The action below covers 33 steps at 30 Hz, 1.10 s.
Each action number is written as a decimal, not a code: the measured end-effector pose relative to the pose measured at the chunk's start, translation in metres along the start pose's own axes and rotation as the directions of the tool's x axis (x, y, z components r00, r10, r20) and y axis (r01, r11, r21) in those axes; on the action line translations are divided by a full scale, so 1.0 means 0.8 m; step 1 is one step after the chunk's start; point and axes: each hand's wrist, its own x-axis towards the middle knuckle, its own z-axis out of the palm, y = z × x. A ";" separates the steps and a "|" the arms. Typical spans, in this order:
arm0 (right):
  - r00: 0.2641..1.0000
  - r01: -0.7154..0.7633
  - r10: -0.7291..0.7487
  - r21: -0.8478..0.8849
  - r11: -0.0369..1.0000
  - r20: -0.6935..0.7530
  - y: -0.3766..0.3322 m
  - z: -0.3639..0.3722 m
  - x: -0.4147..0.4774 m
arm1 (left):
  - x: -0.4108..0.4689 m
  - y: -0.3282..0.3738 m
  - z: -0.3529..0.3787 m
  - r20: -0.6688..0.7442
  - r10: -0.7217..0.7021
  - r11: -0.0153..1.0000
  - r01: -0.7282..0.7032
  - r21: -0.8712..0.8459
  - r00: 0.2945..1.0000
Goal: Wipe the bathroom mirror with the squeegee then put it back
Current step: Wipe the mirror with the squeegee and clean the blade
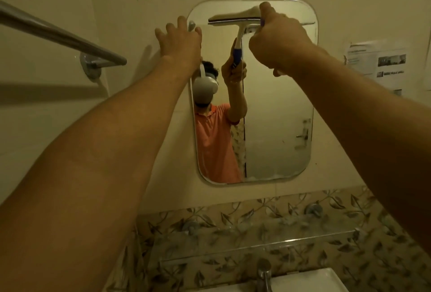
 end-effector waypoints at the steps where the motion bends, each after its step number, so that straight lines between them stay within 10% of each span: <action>1: 1.000 -0.003 0.003 -0.008 1.000 0.009 0.003 0.003 -0.009 | 0.000 0.000 0.000 -0.001 -0.002 1.000 0.002 0.005 1.000; 33: 0.967 -0.185 0.198 -0.092 0.978 0.161 0.092 0.113 -0.214 | -0.111 0.035 0.042 -0.029 0.046 0.998 -0.047 -0.029 0.999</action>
